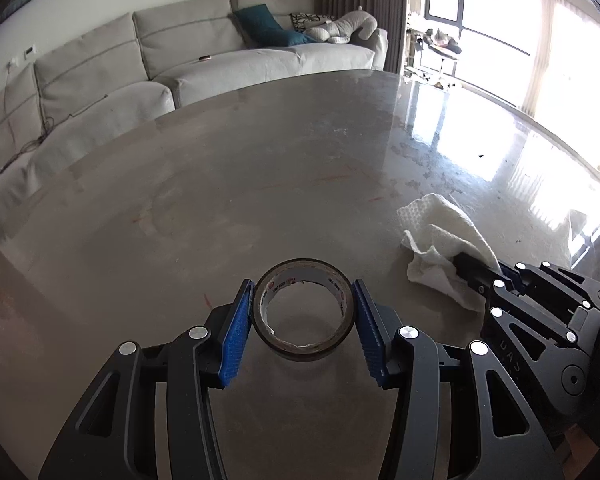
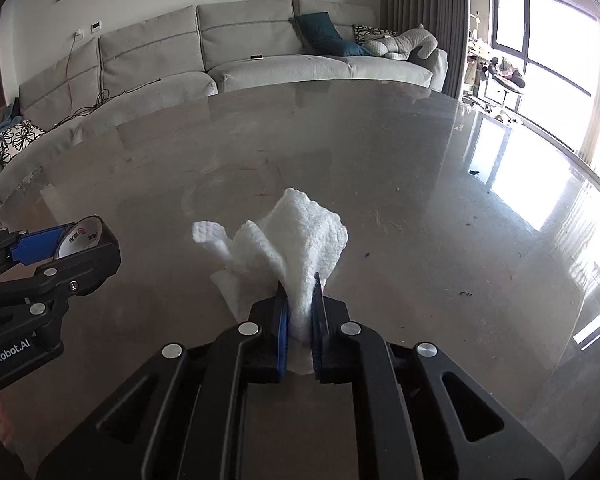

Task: Collect trash
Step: 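Carry the tape roll and white cloth with both tools over the bin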

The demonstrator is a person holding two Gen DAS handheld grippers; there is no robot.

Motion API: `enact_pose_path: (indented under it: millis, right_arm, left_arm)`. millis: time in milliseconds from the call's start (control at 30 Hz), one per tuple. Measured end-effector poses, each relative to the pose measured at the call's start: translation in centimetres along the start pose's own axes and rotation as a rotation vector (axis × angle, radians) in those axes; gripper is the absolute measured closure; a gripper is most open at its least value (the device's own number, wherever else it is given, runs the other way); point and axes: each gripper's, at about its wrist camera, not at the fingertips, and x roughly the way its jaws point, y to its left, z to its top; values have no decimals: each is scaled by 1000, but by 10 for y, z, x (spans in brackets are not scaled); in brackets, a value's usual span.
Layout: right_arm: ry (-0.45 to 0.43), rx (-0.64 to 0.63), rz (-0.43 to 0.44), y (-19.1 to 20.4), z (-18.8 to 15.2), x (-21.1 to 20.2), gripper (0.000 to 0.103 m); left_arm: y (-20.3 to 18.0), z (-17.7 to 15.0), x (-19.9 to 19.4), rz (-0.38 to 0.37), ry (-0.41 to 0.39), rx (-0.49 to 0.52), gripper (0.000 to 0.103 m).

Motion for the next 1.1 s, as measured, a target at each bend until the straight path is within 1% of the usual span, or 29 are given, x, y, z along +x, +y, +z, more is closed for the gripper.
enact_pose_path:
  millis: [67,167,300,367,500,567,633,767,833,933,1100]
  right_arm:
    - [-11,-16,8,3,-2,-3,95]
    - [-56,-40,1,8,-4,-19,95]
    - [-120,-56,-4,11,1,-55,95]
    - [-161,-45,-5,8,2,-75,95]
    - [-216,-17,-31,-5,-2,-113,95]
    - [-213,-10,-48,-13,-9,-126,95]
    - [-219,1,-87,-21,-19,-139,95]
    - [-228,57,-143,-42,-40,-161,95]
    - [-233,66,-180,-48,-50,-172,95]
    - [-247,94,-221,-64,-68,-191,95]
    - [-241,128,-269,-85,-91,-205,94]
  left_arm:
    - [0,0,-1,-4,1,-4,54]
    - [-1,2,-5,-12,-12,-5,54]
    - [-9,0,-15,-27,-42,7,54]
    - [-13,2,-20,-42,-49,14,54]
    - [-30,1,-31,-95,-62,24,54]
    - [-43,-1,-39,-126,-74,44,54]
    - [-61,-6,-45,-167,-88,71,54]
    - [-105,-16,-55,-257,-101,139,54]
    - [-127,-22,-60,-287,-110,176,54]
    - [-160,-30,-67,-339,-106,232,54]
    - [-201,-47,-77,-411,-85,302,54]
